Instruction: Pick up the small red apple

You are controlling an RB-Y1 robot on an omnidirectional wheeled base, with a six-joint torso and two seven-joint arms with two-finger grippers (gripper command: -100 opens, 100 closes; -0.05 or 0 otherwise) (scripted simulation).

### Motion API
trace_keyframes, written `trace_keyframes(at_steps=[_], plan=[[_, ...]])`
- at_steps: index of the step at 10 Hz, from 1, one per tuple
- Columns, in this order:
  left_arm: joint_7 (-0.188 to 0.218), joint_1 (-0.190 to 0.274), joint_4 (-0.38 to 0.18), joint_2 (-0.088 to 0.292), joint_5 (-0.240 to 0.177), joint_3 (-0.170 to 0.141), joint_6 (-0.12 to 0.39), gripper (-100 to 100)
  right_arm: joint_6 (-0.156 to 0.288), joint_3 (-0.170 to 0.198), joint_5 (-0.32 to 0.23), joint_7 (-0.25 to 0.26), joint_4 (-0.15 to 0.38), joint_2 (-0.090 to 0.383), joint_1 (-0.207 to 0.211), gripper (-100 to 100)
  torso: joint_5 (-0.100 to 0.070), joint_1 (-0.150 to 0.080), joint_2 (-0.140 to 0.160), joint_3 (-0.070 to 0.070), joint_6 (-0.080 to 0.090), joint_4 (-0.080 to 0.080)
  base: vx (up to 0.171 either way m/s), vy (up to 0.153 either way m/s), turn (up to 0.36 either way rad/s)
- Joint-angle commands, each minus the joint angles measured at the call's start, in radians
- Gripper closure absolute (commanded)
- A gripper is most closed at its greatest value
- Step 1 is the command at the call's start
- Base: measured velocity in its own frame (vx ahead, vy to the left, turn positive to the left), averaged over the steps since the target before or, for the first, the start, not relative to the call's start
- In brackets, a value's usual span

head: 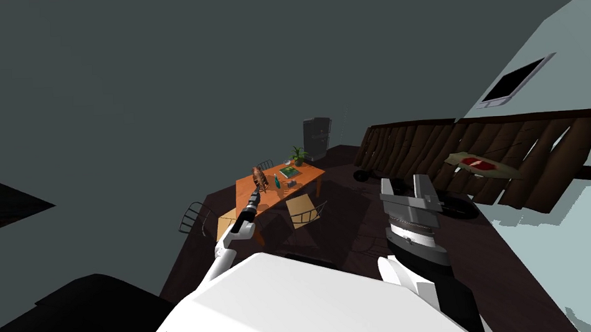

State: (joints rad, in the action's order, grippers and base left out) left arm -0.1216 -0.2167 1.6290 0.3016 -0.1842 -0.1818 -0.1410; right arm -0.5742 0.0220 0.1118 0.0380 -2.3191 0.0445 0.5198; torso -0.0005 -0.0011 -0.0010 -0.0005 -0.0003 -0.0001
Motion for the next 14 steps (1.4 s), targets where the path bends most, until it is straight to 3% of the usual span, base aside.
trace_keyframes(at_steps=[1,4,5,6,7,8,11,12,13,14], plan=[[-0.005,0.015,-0.038,0.006,0.003,-0.004,0.031,-100,0.000,0.000,0.000,0.000,0.000,0.000,0.000,0,0.000,0.000,0.000,0.000,0.000,0.000,0.018,-0.019,-0.020],[-0.010,0.050,-0.111,0.042,0.010,-0.012,0.103,-100,0.000,0.000,0.000,0.000,0.000,0.000,0.000,0,0.000,0.001,0.000,0.000,0.000,0.000,0.017,-0.013,-0.028],[-0.010,0.050,-0.133,0.042,0.010,-0.012,0.103,-100,0.000,0.000,0.000,0.000,0.000,0.000,0.000,0,0.000,0.001,0.000,0.000,0.000,0.000,0.019,-0.006,-0.014],[-0.011,0.068,-0.164,0.062,0.015,-0.014,0.140,-100,0.000,0.000,0.000,0.000,0.000,0.000,0.000,0,0.000,0.001,0.000,0.000,0.000,0.000,0.027,-0.005,-0.029],[-0.011,0.068,-0.180,0.062,0.015,-0.014,0.140,-100,0.000,0.000,0.000,0.000,0.000,0.000,0.000,0,0.000,0.002,-0.001,0.000,0.000,0.000,0.025,-0.001,-0.014],[-0.012,0.085,-0.224,0.082,0.020,-0.015,0.179,-100,0.000,0.000,0.000,0.000,0.000,0.000,0.000,0,0.000,0.002,-0.001,0.000,0.000,0.000,0.035,0.001,-0.026],[-0.012,0.102,-0.273,0.102,0.027,-0.015,0.218,-100,0.000,0.000,0.000,0.000,0.000,0.000,0.000,0,0.000,0.002,0.000,0.000,0.000,0.000,0.025,0.001,-0.018],[-0.011,0.118,-0.301,0.123,0.033,-0.015,0.257,-100,0.000,0.000,0.000,0.000,0.000,0.000,0.000,0,0.000,0.002,0.000,0.000,0.000,0.000,0.028,0.010,-0.030],[-0.011,0.118,-0.322,0.123,0.033,-0.015,0.257,-100,0.000,0.000,0.000,0.000,0.000,0.000,0.000,0,0.000,0.003,-0.001,0.000,0.000,0.000,0.025,0.007,-0.013],[-0.010,0.134,-0.359,0.144,0.040,-0.014,0.296,-100,0.000,0.000,0.000,0.000,0.000,0.000,0.000,0,0.001,0.002,0.000,0.000,0.000,0.000,0.033,0.004,-0.018]])
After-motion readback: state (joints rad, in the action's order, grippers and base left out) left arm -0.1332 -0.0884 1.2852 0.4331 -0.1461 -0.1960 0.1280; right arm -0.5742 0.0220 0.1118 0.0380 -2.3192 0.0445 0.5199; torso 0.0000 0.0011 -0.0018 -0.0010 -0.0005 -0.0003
